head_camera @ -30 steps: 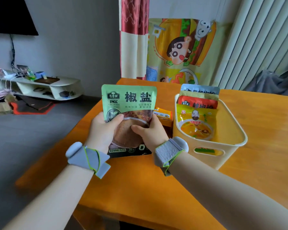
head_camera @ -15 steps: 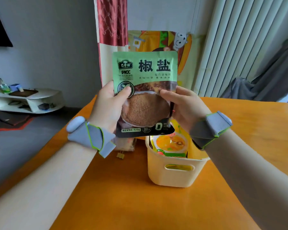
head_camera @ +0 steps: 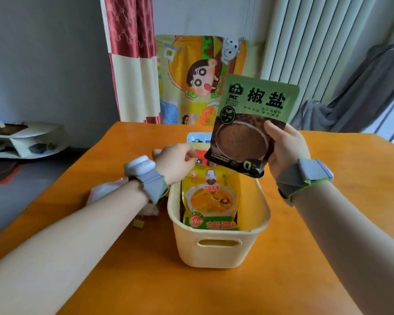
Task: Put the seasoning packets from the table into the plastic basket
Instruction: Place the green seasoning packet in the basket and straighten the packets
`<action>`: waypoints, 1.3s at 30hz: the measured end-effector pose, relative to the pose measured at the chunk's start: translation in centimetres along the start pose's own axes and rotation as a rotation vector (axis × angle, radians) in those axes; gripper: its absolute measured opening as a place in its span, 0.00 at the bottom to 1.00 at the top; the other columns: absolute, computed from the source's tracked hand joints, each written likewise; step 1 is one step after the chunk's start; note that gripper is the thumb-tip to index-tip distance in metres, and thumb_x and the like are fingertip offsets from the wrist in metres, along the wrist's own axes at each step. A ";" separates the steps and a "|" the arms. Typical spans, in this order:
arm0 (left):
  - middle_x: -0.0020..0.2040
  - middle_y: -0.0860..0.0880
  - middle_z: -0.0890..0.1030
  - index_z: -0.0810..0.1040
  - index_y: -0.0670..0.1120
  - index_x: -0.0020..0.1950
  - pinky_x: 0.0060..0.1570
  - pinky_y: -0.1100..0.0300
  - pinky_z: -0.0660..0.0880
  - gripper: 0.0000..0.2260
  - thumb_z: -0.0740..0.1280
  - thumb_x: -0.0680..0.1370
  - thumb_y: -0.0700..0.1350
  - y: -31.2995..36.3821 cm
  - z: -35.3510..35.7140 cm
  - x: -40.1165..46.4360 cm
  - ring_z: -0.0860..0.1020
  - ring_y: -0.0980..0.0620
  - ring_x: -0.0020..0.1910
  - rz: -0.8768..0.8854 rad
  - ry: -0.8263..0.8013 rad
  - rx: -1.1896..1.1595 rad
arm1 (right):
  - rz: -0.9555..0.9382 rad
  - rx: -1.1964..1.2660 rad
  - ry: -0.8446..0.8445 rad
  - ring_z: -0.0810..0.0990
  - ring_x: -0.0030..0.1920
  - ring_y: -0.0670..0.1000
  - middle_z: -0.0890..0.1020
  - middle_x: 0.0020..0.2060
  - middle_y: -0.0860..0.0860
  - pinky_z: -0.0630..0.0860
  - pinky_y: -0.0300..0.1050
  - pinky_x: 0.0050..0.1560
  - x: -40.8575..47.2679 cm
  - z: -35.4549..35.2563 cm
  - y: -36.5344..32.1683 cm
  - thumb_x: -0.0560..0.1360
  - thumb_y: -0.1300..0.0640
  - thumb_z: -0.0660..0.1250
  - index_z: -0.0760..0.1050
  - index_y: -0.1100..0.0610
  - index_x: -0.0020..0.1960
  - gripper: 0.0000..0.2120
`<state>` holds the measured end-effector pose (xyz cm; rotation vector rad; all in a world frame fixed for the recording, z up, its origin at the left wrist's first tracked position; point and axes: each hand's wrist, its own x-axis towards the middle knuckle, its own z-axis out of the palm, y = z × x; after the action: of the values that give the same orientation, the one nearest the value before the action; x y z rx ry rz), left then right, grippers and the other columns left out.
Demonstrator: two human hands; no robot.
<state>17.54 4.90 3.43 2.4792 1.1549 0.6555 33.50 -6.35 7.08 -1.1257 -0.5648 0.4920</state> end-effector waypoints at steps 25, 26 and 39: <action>0.77 0.46 0.53 0.75 0.51 0.60 0.73 0.48 0.44 0.14 0.63 0.75 0.52 0.4 0.9 1.0 0.50 0.44 0.75 0.266 -0.391 0.406 | 0.108 0.337 0.061 0.81 0.47 0.56 0.80 0.46 0.55 0.78 0.55 0.54 3.7 -1.1 -0.3 0.78 0.60 0.59 0.72 0.57 0.47 0.04; 0.77 0.45 0.51 0.73 0.52 0.63 0.73 0.49 0.44 0.16 0.63 0.76 0.52 0.4 0.9 1.0 0.49 0.43 0.76 0.242 -0.405 0.411 | 0.106 0.356 0.059 0.80 0.48 0.56 0.80 0.45 0.55 0.78 0.55 0.55 3.7 -0.8 -0.6 0.78 0.60 0.58 0.72 0.57 0.47 0.04; 0.55 0.46 0.75 0.79 0.40 0.44 0.54 0.56 0.64 0.14 0.61 0.77 0.50 0.8 0.3 0.6 0.72 0.46 0.52 0.420 -0.367 0.370 | 0.234 0.398 0.094 0.81 0.55 0.56 0.80 0.58 0.57 0.75 0.58 0.60 5.3 -0.9 1.1 0.77 0.58 0.61 0.71 0.58 0.64 0.16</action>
<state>18.51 4.86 3.70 3.0227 0.6681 0.0641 38.00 -3.25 6.64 -0.8300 -0.2376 0.7151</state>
